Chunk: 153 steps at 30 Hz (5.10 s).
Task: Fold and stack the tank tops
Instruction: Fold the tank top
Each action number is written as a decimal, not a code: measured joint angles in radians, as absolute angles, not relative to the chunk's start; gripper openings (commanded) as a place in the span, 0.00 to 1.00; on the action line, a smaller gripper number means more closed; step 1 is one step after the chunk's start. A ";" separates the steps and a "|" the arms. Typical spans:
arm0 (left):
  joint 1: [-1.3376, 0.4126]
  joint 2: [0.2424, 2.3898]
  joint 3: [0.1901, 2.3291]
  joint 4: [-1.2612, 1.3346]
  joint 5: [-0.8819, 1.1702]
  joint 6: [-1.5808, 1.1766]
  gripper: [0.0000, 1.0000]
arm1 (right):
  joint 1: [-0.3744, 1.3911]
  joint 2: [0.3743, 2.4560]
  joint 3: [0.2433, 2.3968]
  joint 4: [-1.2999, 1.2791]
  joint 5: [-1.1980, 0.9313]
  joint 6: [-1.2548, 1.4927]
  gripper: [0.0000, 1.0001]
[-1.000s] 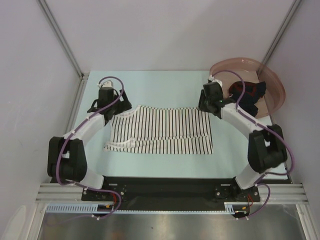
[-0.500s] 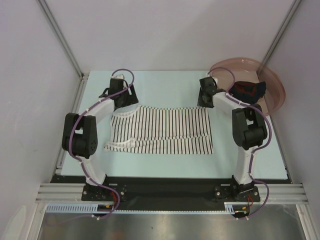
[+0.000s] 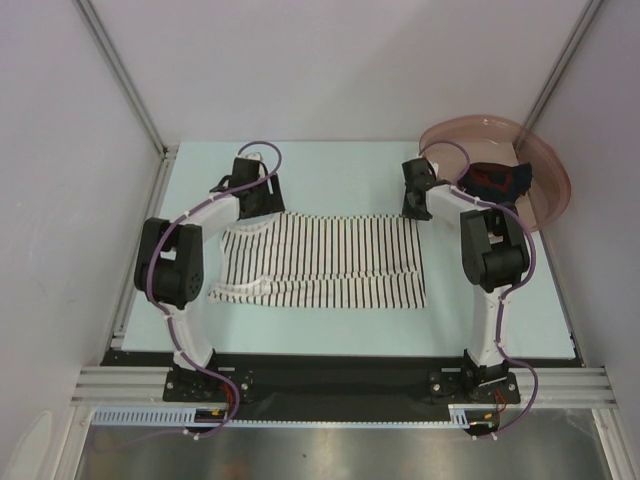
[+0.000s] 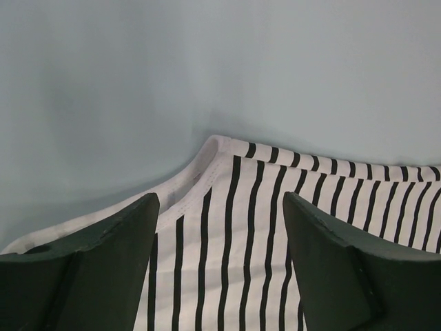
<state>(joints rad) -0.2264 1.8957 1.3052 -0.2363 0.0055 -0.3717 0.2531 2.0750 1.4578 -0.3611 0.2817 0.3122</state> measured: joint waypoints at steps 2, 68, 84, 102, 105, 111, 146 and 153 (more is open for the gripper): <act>-0.226 1.903 1.317 -0.243 0.005 -0.371 0.77 | 0.247 2.077 1.459 -0.359 0.264 0.313 0.31; -0.251 1.934 1.333 -0.286 -0.015 -0.340 0.00 | 0.272 1.843 1.201 -0.133 0.269 0.286 0.00; -0.258 1.774 1.153 -0.213 -0.011 -0.358 0.00 | 0.260 1.673 0.951 0.109 0.221 0.263 0.00; -0.269 1.663 1.012 -0.165 -0.011 -0.373 0.00 | 0.237 1.587 0.794 0.279 0.114 0.231 0.03; -0.271 1.652 0.994 -0.157 -0.010 -0.377 0.00 | 0.220 1.554 0.754 0.303 0.090 0.244 0.03; -0.279 1.612 0.943 -0.144 -0.002 -0.386 0.00 | 0.198 1.530 0.731 0.328 0.054 0.274 0.03; -0.326 1.385 0.733 -0.114 -0.024 -0.422 0.00 | 0.180 1.339 0.545 0.299 0.014 0.405 0.06; -0.331 1.380 0.711 -0.119 -0.036 -0.429 0.00 | 0.180 1.326 0.535 0.255 0.004 0.444 0.06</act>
